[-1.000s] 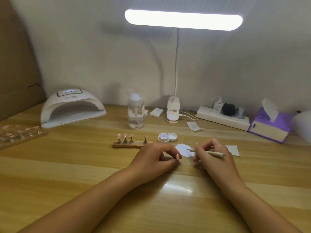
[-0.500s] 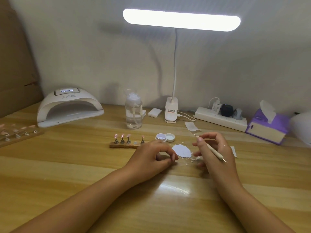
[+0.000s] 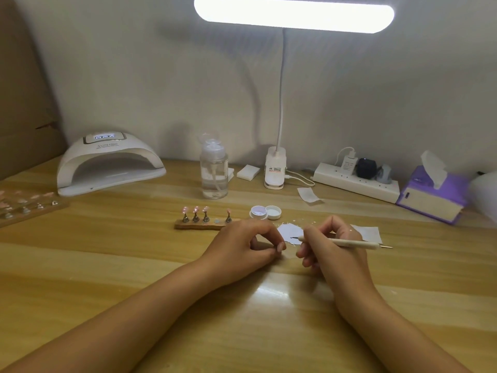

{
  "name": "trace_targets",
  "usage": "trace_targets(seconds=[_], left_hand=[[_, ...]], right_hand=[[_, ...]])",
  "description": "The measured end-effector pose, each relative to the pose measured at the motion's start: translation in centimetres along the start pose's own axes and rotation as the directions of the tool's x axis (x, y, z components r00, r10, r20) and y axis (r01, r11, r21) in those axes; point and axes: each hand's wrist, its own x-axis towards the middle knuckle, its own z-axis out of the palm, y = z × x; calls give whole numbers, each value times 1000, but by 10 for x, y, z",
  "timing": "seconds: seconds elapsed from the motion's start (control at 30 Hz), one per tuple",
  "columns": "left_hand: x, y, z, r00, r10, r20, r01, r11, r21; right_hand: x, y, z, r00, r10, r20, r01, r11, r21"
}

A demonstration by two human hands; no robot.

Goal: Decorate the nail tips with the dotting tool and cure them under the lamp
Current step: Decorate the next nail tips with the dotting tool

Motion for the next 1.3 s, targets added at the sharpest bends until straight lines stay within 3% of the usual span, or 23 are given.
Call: trace_targets(seconds=[0.6,1.3], left_hand=[[0,0,0,1000,12,-22,-12,1000,2],[0,-1,0,999,26,-23,-26,1000,2]], right_hand=[[0,0,3,992,17,128,-9,998,-58],[-2,-2,3,993,8,114,-3,999,-49]])
